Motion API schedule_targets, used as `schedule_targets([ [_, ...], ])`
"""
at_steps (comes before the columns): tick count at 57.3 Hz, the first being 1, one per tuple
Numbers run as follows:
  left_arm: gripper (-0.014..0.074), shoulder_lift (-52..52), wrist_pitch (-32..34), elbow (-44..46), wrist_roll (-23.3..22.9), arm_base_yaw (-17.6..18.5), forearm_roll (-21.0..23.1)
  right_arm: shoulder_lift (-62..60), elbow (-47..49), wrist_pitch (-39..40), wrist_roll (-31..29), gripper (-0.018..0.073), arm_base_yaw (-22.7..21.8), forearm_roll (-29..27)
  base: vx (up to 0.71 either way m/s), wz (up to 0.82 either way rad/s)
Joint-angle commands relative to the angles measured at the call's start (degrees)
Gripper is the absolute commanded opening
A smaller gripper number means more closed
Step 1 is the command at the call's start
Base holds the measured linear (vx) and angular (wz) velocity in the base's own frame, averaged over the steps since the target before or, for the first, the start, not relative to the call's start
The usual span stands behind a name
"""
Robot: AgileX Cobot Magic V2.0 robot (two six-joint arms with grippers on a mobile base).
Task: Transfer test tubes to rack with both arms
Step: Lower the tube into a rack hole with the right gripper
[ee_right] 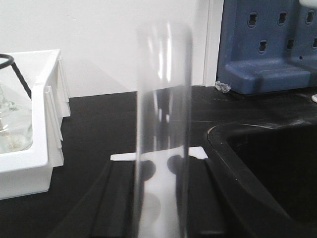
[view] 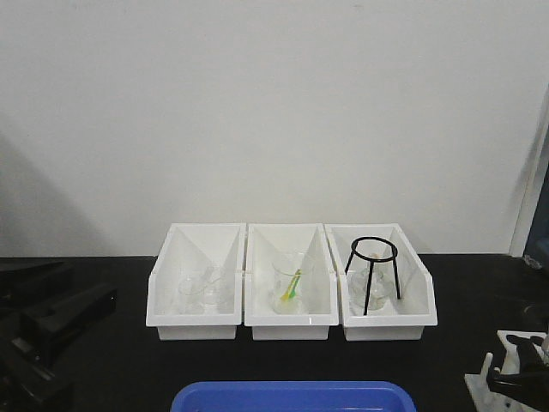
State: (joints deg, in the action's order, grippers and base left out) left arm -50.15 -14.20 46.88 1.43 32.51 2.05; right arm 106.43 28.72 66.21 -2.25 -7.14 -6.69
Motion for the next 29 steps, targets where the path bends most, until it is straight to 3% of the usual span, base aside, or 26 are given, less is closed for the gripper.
schedule_targets([
  [1, 0.0404, 0.40, 4.38, 1.82, -0.59, -0.13, 0.10, -1.79, 0.89, 3.29, -0.21, 0.0438, -0.39, 0.79, 0.00, 0.00],
  [10, 0.0404, 0.40, 4.38, 1.82, -0.59, -0.13, 0.10, -1.99, 0.89, 3.56, -0.21, 0.0517, -0.39, 0.74, 0.00, 0.00],
  [29, 0.0404, 0.40, 4.03, 1.82, -0.59, -0.13, 0.10, -12.44, 0.89, 1.34, -0.21, 0.0517, -0.39, 0.86, 0.00, 0.00],
])
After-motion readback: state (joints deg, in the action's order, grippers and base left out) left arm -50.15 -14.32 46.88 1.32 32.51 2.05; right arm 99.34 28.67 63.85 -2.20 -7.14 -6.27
